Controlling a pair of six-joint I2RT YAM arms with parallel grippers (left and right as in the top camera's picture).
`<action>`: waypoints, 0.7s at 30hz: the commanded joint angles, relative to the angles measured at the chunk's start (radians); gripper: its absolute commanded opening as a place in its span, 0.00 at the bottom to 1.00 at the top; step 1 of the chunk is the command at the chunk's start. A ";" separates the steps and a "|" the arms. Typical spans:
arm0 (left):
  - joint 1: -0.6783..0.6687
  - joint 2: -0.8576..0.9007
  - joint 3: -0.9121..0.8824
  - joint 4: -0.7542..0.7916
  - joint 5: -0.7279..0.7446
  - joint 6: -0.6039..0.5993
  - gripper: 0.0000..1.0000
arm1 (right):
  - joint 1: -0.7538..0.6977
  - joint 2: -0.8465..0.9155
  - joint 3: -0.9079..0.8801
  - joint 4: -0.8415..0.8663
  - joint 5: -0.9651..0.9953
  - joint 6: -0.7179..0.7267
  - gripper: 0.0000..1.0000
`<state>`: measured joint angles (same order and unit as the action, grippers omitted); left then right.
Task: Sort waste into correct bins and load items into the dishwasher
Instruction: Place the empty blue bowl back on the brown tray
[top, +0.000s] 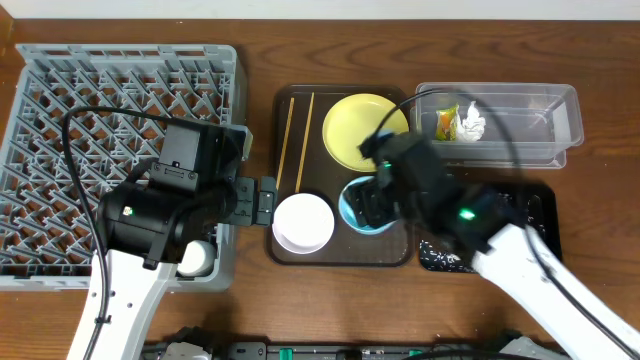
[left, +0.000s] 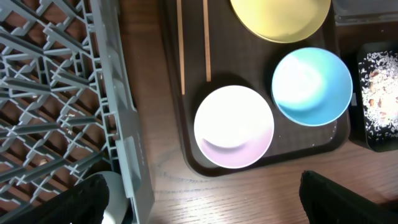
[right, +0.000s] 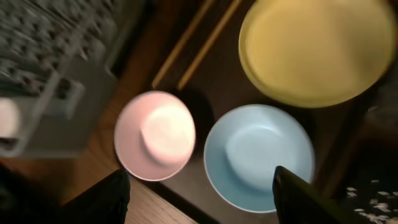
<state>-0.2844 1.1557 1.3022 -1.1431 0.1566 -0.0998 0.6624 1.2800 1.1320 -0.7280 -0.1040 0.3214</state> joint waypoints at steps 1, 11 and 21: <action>-0.003 0.000 0.005 0.001 -0.009 0.013 0.98 | -0.042 -0.074 0.052 -0.050 0.002 -0.016 0.74; -0.003 0.000 0.005 0.000 -0.009 0.013 0.98 | -0.057 -0.267 0.059 -0.055 -0.012 -0.011 0.99; -0.003 0.000 0.005 0.000 -0.009 0.013 0.98 | -0.076 -0.330 0.060 -0.158 0.088 -0.179 0.99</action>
<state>-0.2844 1.1557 1.3022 -1.1439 0.1566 -0.0998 0.6060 1.0019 1.1774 -0.8810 -0.0769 0.2539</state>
